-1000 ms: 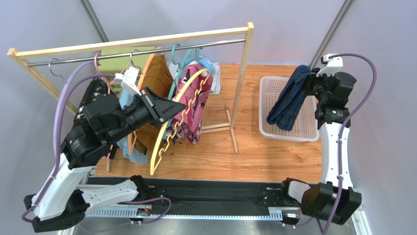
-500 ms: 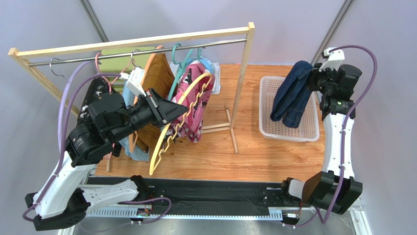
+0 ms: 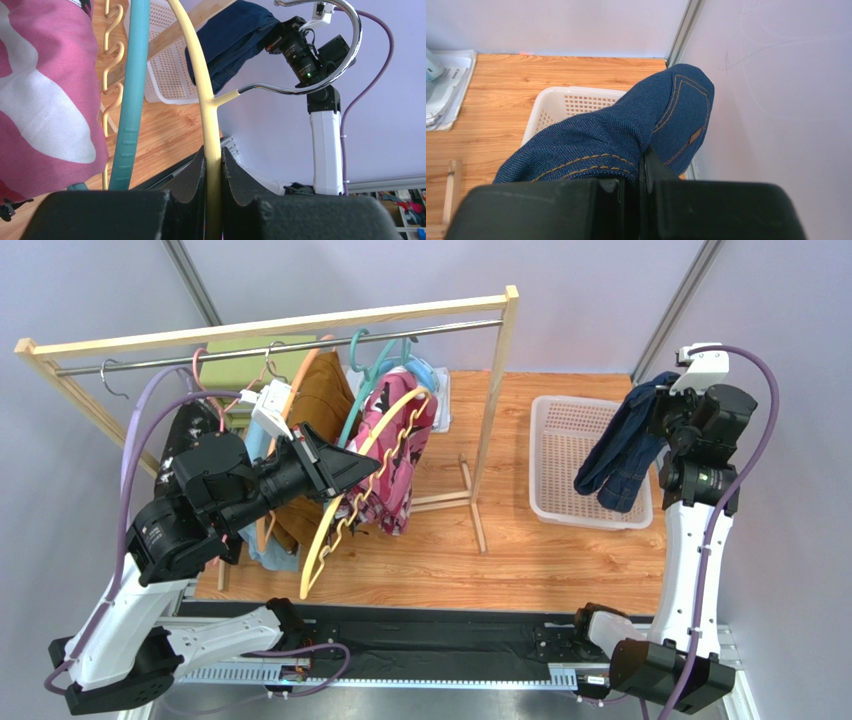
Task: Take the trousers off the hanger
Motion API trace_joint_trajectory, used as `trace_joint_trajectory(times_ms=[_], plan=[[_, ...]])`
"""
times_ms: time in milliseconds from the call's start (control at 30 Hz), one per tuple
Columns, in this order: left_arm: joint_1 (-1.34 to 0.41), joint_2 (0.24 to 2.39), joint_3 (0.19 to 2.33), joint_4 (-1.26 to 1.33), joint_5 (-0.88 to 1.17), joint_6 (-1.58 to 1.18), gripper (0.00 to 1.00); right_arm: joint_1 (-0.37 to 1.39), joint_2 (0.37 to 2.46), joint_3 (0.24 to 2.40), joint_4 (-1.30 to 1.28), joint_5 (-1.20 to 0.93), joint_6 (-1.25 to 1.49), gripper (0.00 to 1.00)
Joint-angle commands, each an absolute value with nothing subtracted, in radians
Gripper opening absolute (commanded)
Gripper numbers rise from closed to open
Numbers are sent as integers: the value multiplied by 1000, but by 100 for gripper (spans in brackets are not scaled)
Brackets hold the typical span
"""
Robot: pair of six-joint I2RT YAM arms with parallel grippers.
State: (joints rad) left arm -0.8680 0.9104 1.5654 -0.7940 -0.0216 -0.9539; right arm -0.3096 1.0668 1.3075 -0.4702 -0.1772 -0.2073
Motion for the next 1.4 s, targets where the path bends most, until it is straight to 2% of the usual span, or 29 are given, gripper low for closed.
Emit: trace_joint_trajectory(times_ms=[0,133,333,500,667,867,900,1000,1167,1367], plan=[[-865,894,1600,-746,-6,-923,0,-243,1133,1325,-406,-72,-221,0],[-864,887,1591,-746,-12,-920,0,-143,1241,1351,-448,65,-248,0],[-865,871,1551,-744,-32,-930,0,-12,1454,1373,-396,136,-210,0],[-865,867,1537,-747,-46,-936,0,57,1684,1537,-472,196,-160,0],[-865,867,1537,-749,-61,-943,0,95,1790,1601,-518,230,-132,10],[-864,868,1546,-739,-66,-951,0,100,1789,1612,-589,245,-42,31],[-864,870,1546,-741,-66,-950,0,100,1781,1612,-603,258,-31,42],[-864,867,1548,-739,-66,-953,0,100,1744,1621,-681,320,27,54],[-865,864,1546,-739,-77,-940,0,101,1606,1618,-840,393,130,63],[-865,857,1543,-746,-80,-936,0,120,1398,1565,-1043,377,273,65]])
